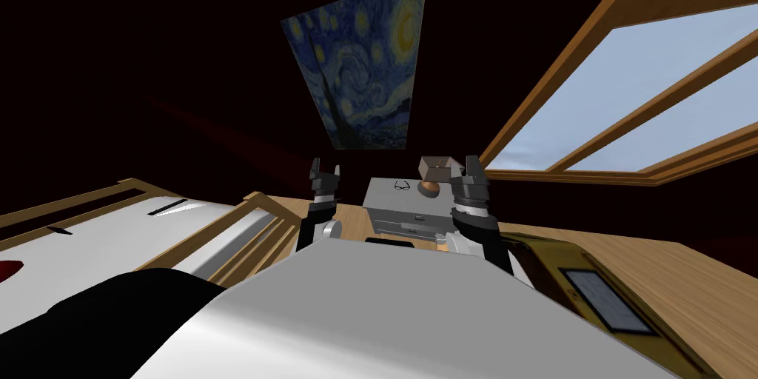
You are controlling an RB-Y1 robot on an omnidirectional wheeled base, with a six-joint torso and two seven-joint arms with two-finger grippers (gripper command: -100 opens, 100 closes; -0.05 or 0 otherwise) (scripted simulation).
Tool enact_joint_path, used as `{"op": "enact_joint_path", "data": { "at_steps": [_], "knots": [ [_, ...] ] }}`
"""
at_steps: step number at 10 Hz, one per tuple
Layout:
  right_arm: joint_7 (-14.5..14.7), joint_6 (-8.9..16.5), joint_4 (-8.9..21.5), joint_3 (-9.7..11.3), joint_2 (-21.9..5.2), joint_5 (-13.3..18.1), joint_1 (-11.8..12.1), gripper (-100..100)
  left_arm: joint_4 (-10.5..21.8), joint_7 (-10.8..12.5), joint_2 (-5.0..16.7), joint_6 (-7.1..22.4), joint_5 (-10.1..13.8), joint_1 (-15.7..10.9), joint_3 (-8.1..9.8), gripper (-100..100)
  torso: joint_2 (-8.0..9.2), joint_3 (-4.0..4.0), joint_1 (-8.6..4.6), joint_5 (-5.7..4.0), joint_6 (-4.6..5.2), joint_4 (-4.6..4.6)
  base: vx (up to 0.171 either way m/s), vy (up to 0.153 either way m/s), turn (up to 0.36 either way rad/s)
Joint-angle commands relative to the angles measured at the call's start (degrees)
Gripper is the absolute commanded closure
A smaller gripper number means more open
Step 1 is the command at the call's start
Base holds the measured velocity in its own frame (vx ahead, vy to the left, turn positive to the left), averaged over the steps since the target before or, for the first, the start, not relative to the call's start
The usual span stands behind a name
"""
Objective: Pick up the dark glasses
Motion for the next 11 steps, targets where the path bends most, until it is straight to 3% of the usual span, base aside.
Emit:
{"op": "enact_joint_path", "data": {
  "at_steps": [1,5,11],
  "knots": [
    [0.4,0.4,1.5,0.6,-2.1,0.0,0.1,-100,0.0,0.0,0.0,0.0,0.0,0.0,0.0,0,0.0,0.0,0.0,0.0,0.0,0.0,-0.044,0.019,-0.023],
    [1.8,1.6,7.1,3.2,-7.8,0.3,0.0,-100,0.0,0.0,0.0,0.0,0.0,0.0,-0.01,0,0.4,0.23,0.21,0.04,0.0,0.09,-0.1,0.058,0.0],
    [4.8,4.1,19.3,9.4,-17.8,1.4,-1.3,-100,0.0,0.0,0.0,0.0,0.0,0.0,-0.01,0,0.33,0.2,0.34,0.08,0.0,0.08,-0.091,0.08,0.032]
  ]
}}
